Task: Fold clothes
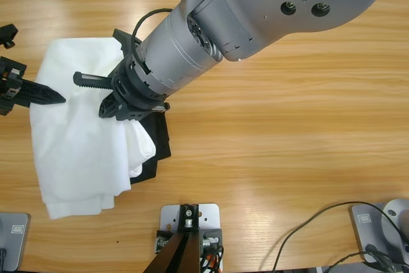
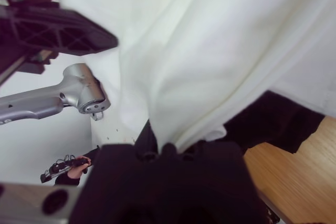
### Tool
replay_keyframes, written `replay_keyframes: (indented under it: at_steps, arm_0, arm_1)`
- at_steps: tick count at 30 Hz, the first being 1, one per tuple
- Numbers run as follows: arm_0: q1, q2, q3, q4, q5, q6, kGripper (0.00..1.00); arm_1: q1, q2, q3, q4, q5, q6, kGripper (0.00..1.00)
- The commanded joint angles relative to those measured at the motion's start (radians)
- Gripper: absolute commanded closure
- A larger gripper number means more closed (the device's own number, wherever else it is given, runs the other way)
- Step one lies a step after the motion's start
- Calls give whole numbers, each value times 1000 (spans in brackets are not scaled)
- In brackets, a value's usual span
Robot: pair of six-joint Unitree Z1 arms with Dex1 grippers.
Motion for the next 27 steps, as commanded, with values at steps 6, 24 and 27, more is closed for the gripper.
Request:
replay_keyframes:
  at_steps: [6, 24, 27]
  arm_0:
    - [34, 76, 78, -50, 17, 28, 1000]
    - [68, 147, 64, -88, 19, 48, 1000]
    - [74, 162, 67, -99, 17, 48, 1000]
  arm_1:
    - [15, 63, -6, 4, 2, -20, 1000]
    - [-3, 120, -11, -24, 0, -42, 1000]
    - [-7, 129, -10, -24, -8, -43, 1000]
